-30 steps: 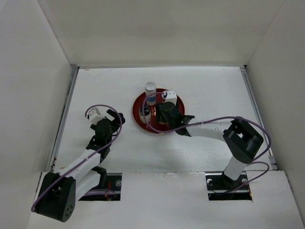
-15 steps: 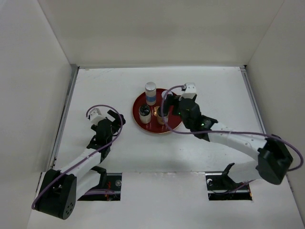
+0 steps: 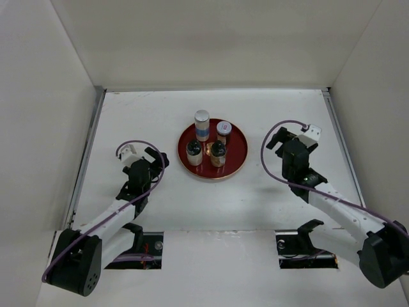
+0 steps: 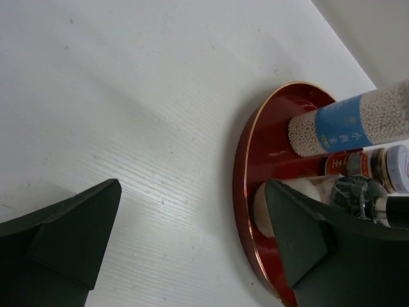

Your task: Organize the condiment bottles

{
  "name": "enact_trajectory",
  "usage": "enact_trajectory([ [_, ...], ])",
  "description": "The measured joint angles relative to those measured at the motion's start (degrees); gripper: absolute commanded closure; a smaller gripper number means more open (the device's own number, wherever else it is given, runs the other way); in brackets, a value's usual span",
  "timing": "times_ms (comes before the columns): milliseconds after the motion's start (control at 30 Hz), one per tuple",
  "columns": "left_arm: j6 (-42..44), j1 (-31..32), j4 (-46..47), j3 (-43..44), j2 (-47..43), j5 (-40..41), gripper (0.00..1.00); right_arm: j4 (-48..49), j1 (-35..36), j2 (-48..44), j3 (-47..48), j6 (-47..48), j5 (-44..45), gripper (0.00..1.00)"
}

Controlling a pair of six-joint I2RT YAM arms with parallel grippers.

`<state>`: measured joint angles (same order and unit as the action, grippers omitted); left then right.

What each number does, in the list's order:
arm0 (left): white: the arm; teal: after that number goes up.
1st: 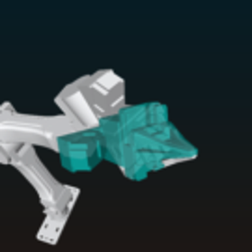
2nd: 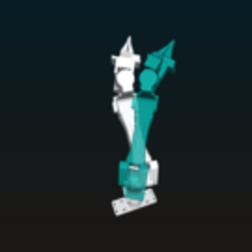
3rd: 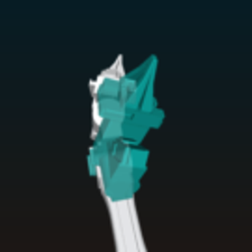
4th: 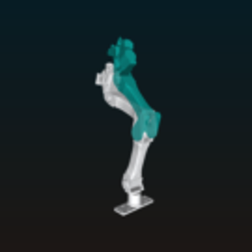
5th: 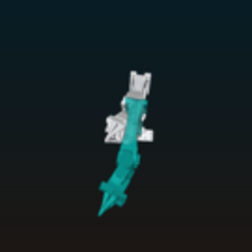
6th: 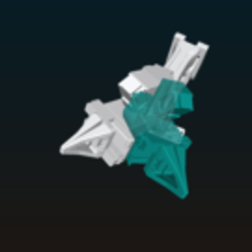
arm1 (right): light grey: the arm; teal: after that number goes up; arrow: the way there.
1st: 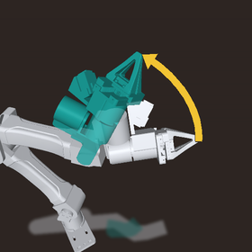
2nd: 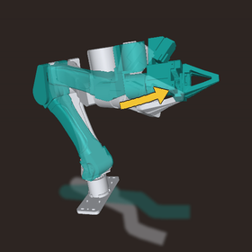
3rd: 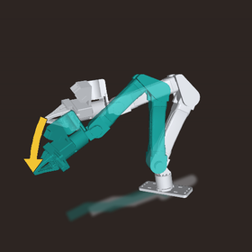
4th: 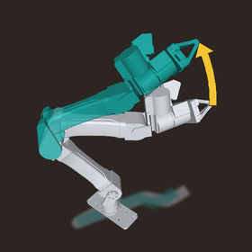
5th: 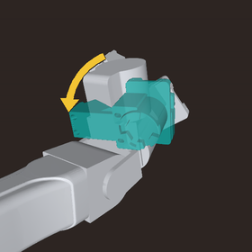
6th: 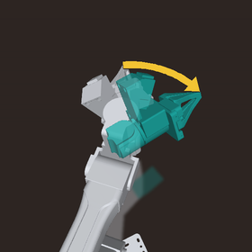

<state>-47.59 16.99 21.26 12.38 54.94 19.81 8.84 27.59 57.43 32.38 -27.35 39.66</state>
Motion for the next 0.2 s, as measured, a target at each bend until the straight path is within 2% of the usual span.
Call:
enact_trajectory([
  [100, 0.0, 0.0, 0.1, 0.0, 0.0, -0.3, 0.00, -0.1, -2.9, 0.3, -0.9, -2.5, -1.8, 0.23],
  [200, 0.0, 0.0, 0.2, 0.1, 1.2, -0.6, 0.00, -0.1, -3.9, 1.6, -1.2, -4.1, -3.5, 0.32],
])
